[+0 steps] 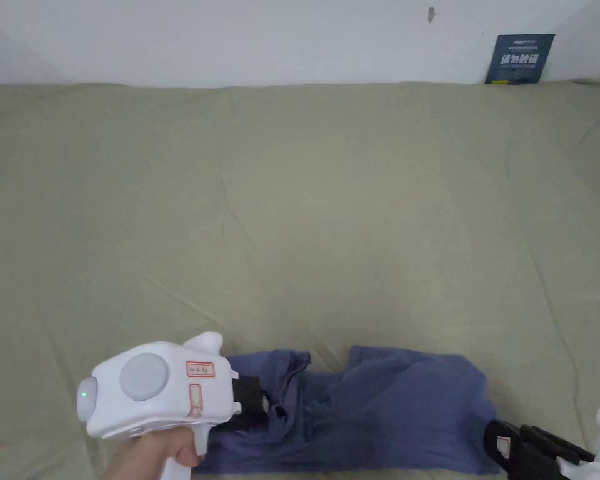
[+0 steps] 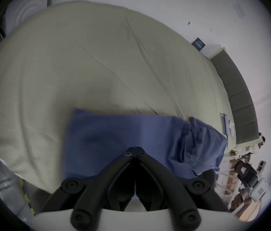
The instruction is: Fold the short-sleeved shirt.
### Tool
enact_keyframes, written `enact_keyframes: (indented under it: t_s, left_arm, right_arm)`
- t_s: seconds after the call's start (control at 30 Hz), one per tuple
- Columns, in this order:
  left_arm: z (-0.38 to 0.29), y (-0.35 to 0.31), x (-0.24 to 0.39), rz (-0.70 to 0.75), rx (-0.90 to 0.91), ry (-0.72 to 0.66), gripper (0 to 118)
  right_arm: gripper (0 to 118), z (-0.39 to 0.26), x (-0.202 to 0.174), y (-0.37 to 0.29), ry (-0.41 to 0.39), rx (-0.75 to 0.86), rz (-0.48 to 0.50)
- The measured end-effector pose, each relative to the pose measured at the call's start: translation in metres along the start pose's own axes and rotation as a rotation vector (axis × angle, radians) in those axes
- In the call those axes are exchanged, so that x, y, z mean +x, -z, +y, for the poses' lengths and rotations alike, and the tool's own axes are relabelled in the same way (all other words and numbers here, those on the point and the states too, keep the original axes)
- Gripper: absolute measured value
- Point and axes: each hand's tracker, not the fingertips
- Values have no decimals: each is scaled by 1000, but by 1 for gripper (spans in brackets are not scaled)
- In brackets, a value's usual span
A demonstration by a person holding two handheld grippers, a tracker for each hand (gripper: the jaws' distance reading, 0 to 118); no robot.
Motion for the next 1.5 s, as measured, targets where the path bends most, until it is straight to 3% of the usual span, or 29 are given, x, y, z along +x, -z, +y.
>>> enact_keyframes:
  t_s: [0.33, 0.53, 0.7, 0.83, 0.87, 0.9, 0.93, 0.97, 1.0, 1.1, 1.2, 1.27, 1.43, 1.47, 1.5]
  left_arm:
    - [-8, 31, 23, -53, -65, 121, 0]
    - [1, -61, -17, -111, 72, 60, 0]
    - [-2, -136, -65, 47, 213, 41, 0]
    - [8, -143, -105, 162, 190, 62, 0]
    - [9, -142, -110, 150, 177, 65, 7]
    - [8, -139, -107, 88, 172, 58, 25]
    - [11, -136, -110, 32, 155, 59, 63]
    - [15, -130, -113, -42, 128, 58, 112]
    - [17, -120, -115, -98, 82, 58, 118]
    - [31, -100, -126, -225, 37, 45, 118]
    - [37, -74, -140, -204, -2, 25, 118]
    - [38, -69, -145, -290, 7, 46, 118]
    - [38, -53, -164, -551, -28, -124, 115]
    - [38, -50, -165, -508, -35, -111, 95]
    - [36, -48, -167, -379, -16, -123, 49]
  right_arm:
    - [0, -3, 5, 6, 30, -38, -41]
    - [0, 5, -14, 16, -16, -48, -1]
    - [0, 13, -37, 40, -68, -63, 20]
    - [0, 15, -53, 58, -103, -85, 39]
    - [0, 15, -57, 61, -107, -88, 39]
    - [0, 14, -60, 64, -112, -92, 40]
    - [0, 15, -63, 66, -115, -99, 45]
    - [0, 14, -66, 69, -117, -105, 46]
    - [0, 13, -68, 70, -120, -108, 47]
    - [0, 12, -71, 74, -136, -124, 40]
    - [0, 11, -71, 74, -144, -130, 27]
    - [0, 12, -70, 75, -138, -135, 13]
    - [0, 13, -64, 77, -116, -134, -4]
    - [0, 12, -64, 77, -105, -134, -2]
    - [0, 12, -64, 77, -95, -135, -3]
